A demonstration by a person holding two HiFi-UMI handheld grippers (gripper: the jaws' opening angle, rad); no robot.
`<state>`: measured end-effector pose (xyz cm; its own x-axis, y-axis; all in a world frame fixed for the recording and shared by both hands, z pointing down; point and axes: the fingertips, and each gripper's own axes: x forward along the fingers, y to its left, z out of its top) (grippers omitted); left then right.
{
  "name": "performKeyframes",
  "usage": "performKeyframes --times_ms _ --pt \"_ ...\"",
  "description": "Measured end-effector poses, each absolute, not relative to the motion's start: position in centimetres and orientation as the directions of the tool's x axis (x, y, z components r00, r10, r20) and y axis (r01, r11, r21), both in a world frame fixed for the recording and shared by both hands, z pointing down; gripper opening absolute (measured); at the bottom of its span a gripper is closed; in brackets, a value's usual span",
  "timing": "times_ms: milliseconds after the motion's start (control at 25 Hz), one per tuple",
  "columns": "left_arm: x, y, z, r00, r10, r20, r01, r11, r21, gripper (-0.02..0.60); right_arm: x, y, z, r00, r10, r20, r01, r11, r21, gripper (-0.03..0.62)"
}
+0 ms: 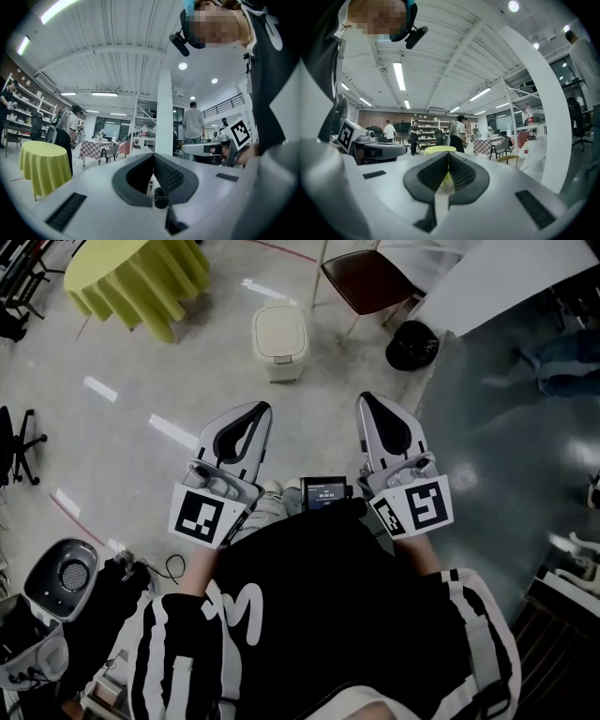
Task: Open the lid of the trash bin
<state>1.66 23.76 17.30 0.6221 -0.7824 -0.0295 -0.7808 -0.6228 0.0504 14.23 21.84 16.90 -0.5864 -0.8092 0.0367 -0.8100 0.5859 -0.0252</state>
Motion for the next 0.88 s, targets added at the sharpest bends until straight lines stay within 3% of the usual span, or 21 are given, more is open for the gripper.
performKeyframes --times_ms 880 --pt "1.5 23.0 17.5 0.611 -0.791 -0.029 -0.790 -0.612 0.041 0.008 13.9 20.5 16.9 -0.599 -0.800 0.021 -0.800 0.599 -0.024 0.011"
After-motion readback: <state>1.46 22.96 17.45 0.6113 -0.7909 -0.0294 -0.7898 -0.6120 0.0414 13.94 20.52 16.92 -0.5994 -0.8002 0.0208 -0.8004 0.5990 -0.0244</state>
